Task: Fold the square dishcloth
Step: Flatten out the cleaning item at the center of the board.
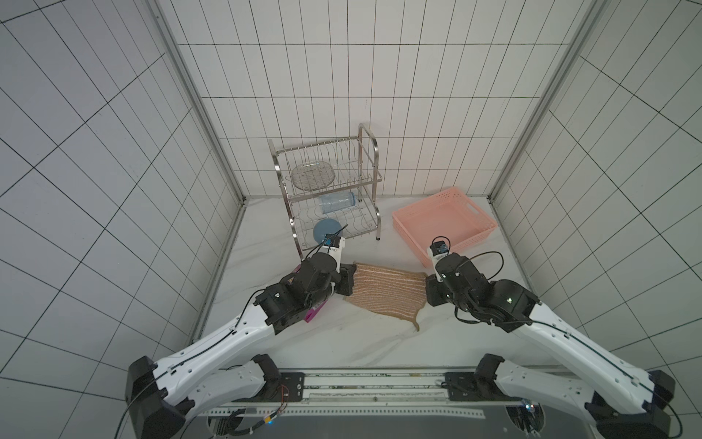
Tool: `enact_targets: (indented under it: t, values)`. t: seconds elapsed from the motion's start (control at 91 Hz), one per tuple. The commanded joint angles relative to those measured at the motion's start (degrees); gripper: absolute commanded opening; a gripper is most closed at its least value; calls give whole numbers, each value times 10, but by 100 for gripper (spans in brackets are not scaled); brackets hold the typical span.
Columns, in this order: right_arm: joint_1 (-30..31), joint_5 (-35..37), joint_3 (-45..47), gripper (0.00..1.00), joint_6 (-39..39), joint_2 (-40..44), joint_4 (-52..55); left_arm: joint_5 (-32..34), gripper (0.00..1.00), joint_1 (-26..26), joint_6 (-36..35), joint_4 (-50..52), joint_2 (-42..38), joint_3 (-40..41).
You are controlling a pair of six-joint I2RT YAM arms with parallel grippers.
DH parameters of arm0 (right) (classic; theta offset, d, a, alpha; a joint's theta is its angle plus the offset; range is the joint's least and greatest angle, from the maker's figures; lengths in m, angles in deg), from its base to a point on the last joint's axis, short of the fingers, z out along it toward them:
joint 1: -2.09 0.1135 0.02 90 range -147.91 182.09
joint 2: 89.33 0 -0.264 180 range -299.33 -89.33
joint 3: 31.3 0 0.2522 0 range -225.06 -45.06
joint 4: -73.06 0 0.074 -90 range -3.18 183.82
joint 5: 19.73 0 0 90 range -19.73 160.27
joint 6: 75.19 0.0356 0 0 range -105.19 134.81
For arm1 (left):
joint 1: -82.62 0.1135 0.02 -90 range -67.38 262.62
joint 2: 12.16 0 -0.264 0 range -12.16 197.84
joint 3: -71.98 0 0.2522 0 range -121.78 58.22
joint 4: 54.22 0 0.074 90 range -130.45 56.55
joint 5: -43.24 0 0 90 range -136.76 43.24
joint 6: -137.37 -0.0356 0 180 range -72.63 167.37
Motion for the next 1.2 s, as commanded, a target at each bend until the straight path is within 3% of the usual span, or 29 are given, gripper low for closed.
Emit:
enact_targets:
  t: [0.0, 0.154, 0.341, 0.583, 0.781, 1.0, 1.187]
  values:
    - [10, 28, -26, 0, 54, 12, 105, -2, 0, -2, 30, 40, -18, -3]
    - [10, 27, -45, 0, 74, 3, 145, -14, 0, -3, 44, 51, -20, -11]
    - [-26, 62, -37, 0, 63, -46, 149, 4, 0, -3, 41, 28, 42, -7]
    - [-130, 29, 0, 0, -18, -117, 9, 37, 0, 23, 27, -75, 169, -5]
    - [-159, 55, -8, 0, -61, -180, -83, 21, 0, 53, -2, -190, 226, -6]
    - [-161, 38, -27, 0, -67, -164, -77, 11, 0, 44, -5, -152, 208, -34]
    - [-160, -33, -51, 0, -54, -92, 0, 20, 0, 3, -2, -67, 135, -45]
